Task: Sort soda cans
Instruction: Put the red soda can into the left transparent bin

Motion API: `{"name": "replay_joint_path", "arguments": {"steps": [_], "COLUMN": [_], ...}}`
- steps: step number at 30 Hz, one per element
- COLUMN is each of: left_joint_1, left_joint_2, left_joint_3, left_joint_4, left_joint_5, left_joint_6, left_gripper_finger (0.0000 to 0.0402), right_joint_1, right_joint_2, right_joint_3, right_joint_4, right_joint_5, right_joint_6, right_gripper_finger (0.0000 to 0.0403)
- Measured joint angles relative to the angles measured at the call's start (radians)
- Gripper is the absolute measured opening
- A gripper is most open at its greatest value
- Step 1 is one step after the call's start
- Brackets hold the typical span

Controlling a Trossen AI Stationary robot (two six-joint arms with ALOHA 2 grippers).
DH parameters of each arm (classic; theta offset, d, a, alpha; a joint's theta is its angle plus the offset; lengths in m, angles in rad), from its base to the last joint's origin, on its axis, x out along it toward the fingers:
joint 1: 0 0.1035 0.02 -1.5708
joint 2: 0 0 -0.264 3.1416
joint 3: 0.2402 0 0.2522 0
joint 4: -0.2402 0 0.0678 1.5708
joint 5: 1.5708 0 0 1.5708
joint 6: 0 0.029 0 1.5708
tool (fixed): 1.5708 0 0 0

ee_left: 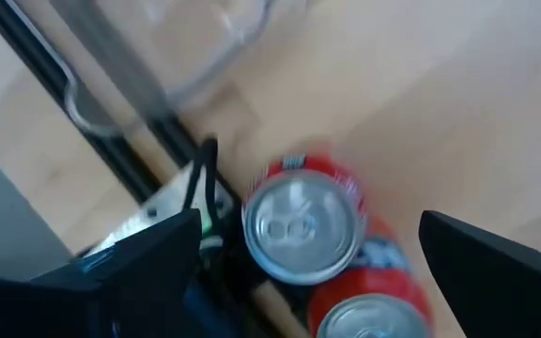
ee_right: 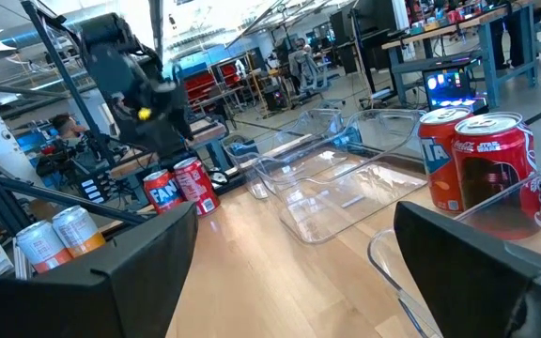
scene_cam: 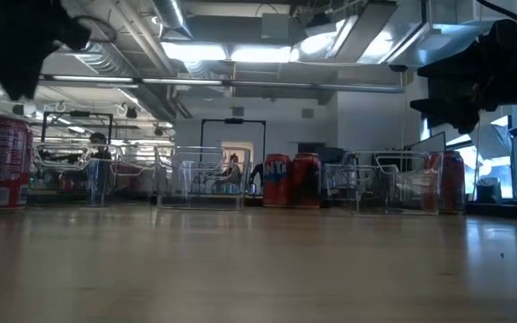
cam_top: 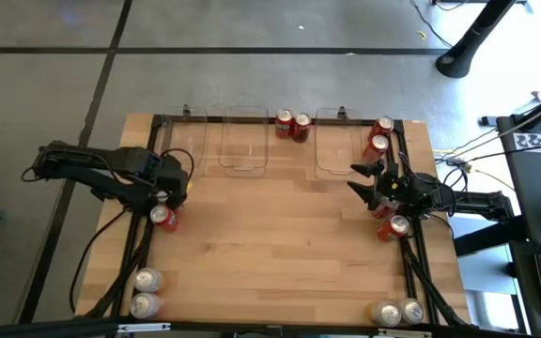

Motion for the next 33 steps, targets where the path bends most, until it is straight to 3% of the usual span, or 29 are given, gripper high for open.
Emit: {"name": "replay_joint_path", "arguments": {"steps": [13,33], "left_joint_1": [0.0,0.0], "left_joint_2": [0.0,0.098], "left_joint_3": [-0.133,-0.159], "left_joint_4": [0.077,0.165], "left_joint_5": [0.067,0.088], "left_joint_6": [0.023,0.081], "left_gripper_finger": [0.0388,0.0369], "right_joint_1": [0.0,0.0], "right_joint_2": [0.0,0.0], "right_joint_3": [0.0,0.0], "right_joint_4": [0.001,0.0], "right_joint_5": [0.0,0.0], "right_joint_6": [0.0,0.0], "right_gripper_finger": [0.036,0.036]}}
